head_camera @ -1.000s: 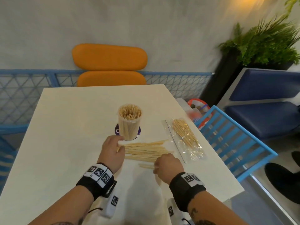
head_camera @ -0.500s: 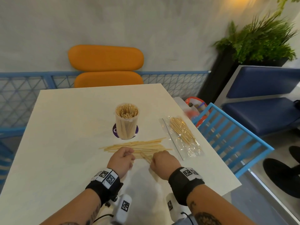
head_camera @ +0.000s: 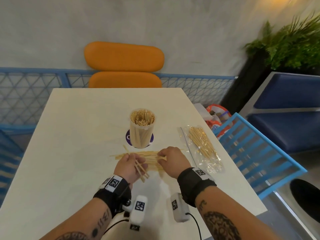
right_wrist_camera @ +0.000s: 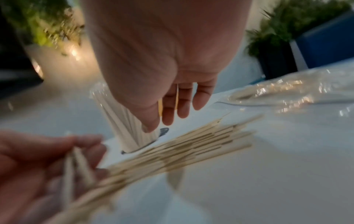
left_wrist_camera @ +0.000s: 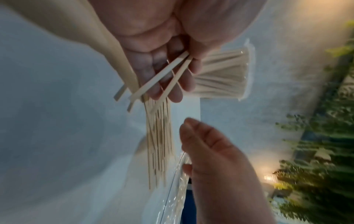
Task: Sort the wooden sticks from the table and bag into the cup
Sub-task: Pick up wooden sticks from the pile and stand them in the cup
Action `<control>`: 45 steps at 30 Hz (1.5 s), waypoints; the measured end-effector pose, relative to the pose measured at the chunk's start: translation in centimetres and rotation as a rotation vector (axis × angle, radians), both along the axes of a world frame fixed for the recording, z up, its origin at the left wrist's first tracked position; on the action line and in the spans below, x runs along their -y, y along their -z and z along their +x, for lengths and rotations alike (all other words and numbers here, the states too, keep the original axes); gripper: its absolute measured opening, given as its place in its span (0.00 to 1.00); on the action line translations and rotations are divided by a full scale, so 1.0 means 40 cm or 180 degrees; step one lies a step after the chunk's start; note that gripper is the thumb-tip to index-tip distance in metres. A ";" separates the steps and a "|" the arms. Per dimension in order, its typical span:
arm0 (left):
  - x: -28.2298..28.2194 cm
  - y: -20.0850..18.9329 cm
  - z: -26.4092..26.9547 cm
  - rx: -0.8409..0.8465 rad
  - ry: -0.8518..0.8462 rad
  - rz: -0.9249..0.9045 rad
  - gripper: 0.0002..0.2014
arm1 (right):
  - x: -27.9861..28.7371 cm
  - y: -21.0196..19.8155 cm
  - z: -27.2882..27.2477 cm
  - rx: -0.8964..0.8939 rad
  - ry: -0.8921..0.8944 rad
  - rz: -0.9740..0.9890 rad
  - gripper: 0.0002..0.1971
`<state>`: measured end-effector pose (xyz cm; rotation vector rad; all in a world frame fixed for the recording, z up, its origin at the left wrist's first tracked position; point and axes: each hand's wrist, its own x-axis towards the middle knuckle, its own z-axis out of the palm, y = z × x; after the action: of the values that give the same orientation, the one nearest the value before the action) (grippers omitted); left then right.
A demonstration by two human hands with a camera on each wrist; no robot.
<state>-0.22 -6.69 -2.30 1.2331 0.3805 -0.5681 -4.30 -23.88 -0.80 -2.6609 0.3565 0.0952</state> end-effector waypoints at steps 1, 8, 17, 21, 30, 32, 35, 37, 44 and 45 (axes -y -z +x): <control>-0.005 0.003 0.004 -0.0064 -0.0109 -0.0028 0.13 | 0.009 0.006 0.009 -0.0157 -0.0066 -0.0259 0.16; -0.008 0.020 -0.008 -0.0125 -0.0087 0.0037 0.13 | 0.010 0.029 0.018 -0.0558 -0.0410 -0.1210 0.13; 0.004 0.028 -0.013 -0.0102 0.0005 0.0056 0.13 | 0.018 0.003 0.004 -0.0549 -0.0085 -0.0417 0.08; 0.033 0.003 -0.028 0.0041 0.0207 0.0023 0.14 | 0.006 -0.060 -0.007 -0.0449 0.0109 0.0606 0.07; 0.070 -0.036 -0.057 0.0135 0.0627 -0.0039 0.16 | -0.068 -0.051 -0.035 -0.0189 0.0391 0.1341 0.15; 0.058 -0.032 -0.053 0.0147 0.0610 -0.0015 0.16 | -0.072 -0.049 -0.044 -0.0090 0.0378 0.1510 0.12; 0.027 -0.020 -0.038 0.0035 0.0350 -0.0079 0.14 | -0.063 -0.044 -0.040 0.0109 0.0530 0.1288 0.07; 0.004 -0.009 -0.021 -0.0032 -0.0027 -0.0150 0.13 | -0.052 -0.031 -0.028 0.0042 0.0559 0.0859 0.06; -0.042 -0.006 0.001 0.0004 -0.0254 -0.0115 0.14 | -0.070 0.026 -0.026 -0.0806 -0.0334 -0.1153 0.12; -0.044 -0.008 0.000 0.0013 -0.0228 -0.0109 0.14 | -0.072 0.032 -0.029 -0.0745 -0.0408 -0.1310 0.12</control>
<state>-0.23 -4.92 -2.00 1.1831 0.4083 -0.5086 -5.45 -20.98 -2.08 -3.0882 0.3051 0.4175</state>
